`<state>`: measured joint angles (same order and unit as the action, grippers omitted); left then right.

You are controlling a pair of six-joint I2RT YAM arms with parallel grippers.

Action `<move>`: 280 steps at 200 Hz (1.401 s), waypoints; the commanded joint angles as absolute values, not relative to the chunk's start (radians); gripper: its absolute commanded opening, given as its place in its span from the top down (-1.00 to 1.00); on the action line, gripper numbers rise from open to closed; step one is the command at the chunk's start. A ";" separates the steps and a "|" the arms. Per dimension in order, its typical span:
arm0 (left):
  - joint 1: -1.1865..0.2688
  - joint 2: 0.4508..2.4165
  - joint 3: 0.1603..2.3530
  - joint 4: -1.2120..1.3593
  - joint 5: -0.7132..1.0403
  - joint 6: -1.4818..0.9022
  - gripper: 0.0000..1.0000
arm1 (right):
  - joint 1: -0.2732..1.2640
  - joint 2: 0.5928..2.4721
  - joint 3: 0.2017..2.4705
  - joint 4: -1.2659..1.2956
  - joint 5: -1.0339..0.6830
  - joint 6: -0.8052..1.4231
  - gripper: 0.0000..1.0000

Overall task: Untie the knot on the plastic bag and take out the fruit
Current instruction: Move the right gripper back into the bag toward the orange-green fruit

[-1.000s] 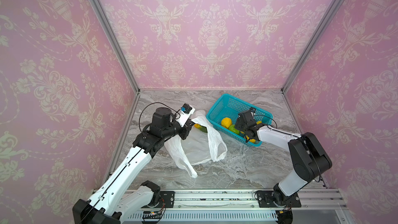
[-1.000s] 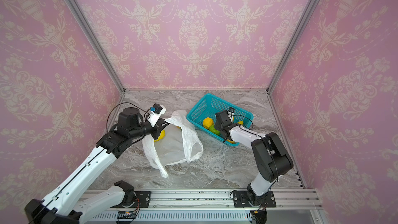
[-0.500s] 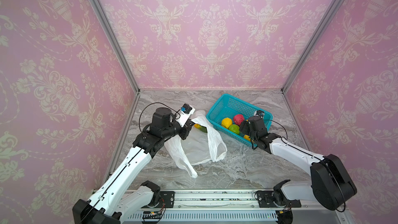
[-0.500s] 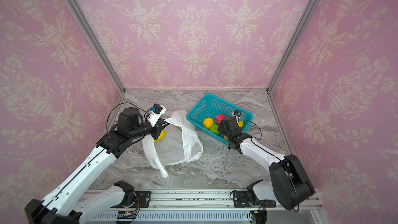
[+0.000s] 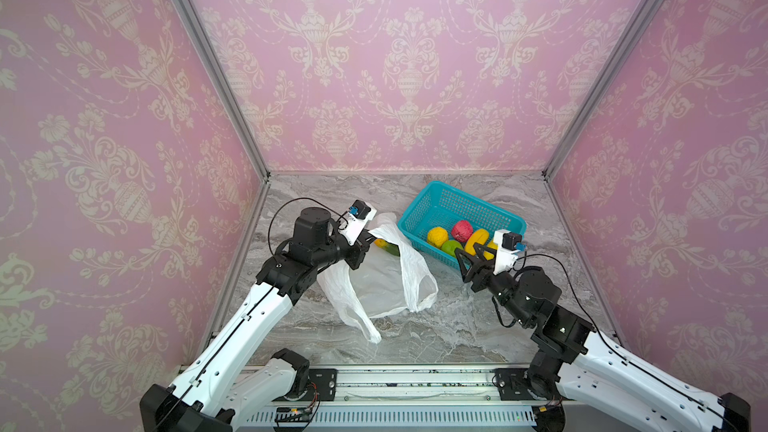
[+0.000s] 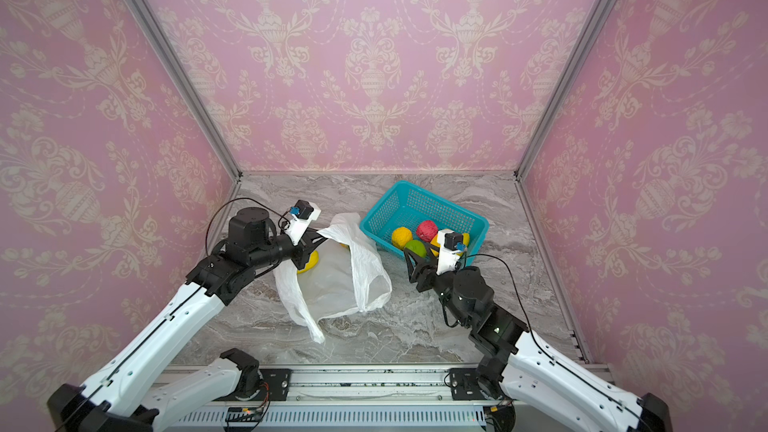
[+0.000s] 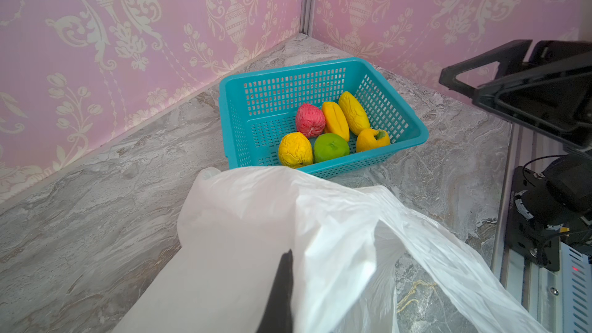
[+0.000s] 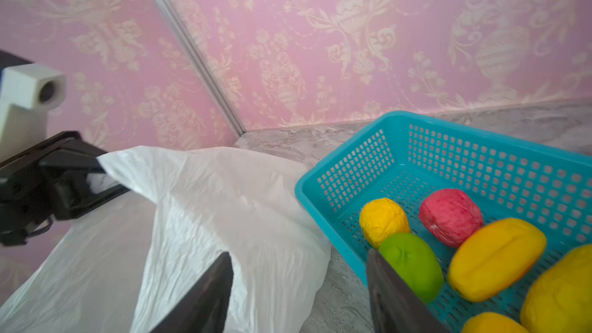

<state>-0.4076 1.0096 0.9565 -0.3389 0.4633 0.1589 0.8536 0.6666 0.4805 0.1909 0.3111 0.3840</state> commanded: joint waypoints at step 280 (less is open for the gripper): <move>-0.400 0.999 0.944 -0.347 0.455 0.169 1.00 | 1.342 1.340 0.658 0.652 0.489 -0.157 0.12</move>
<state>-0.4076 1.0096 0.9565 -0.3389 0.4629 0.1589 1.3720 1.2640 0.6689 0.5762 0.5240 -0.1585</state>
